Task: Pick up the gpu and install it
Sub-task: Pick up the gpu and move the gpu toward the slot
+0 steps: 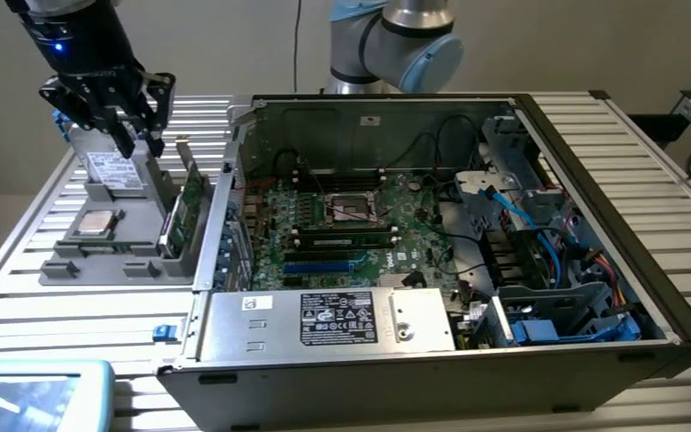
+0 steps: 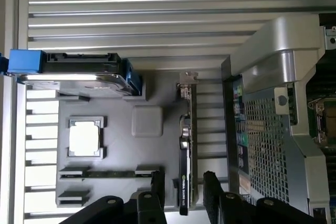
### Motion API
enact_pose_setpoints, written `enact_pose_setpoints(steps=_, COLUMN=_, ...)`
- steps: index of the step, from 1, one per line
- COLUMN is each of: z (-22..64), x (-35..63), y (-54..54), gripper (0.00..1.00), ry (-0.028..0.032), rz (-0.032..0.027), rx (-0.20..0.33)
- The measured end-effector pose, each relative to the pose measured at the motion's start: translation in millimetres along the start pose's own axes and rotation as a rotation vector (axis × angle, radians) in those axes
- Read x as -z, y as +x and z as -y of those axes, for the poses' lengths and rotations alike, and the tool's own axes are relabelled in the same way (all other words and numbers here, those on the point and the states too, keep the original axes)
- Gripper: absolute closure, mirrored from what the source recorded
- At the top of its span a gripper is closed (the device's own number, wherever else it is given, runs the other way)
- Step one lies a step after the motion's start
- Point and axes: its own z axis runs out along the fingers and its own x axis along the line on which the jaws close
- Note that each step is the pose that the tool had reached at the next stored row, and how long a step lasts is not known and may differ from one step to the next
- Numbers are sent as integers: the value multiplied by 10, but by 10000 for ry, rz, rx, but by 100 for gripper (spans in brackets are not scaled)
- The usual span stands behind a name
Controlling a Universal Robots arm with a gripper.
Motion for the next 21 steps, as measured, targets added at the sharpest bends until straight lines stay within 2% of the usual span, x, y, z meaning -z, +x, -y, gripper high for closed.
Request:
enact_pose_setpoints(steps=15, z=34, x=-270, y=18, gripper=56, ry=-7, rz=6, rx=0)
enact_pose_setpoints(steps=21, z=53, x=-374, y=-7, gripper=56, ry=-48, rz=7, rx=2)
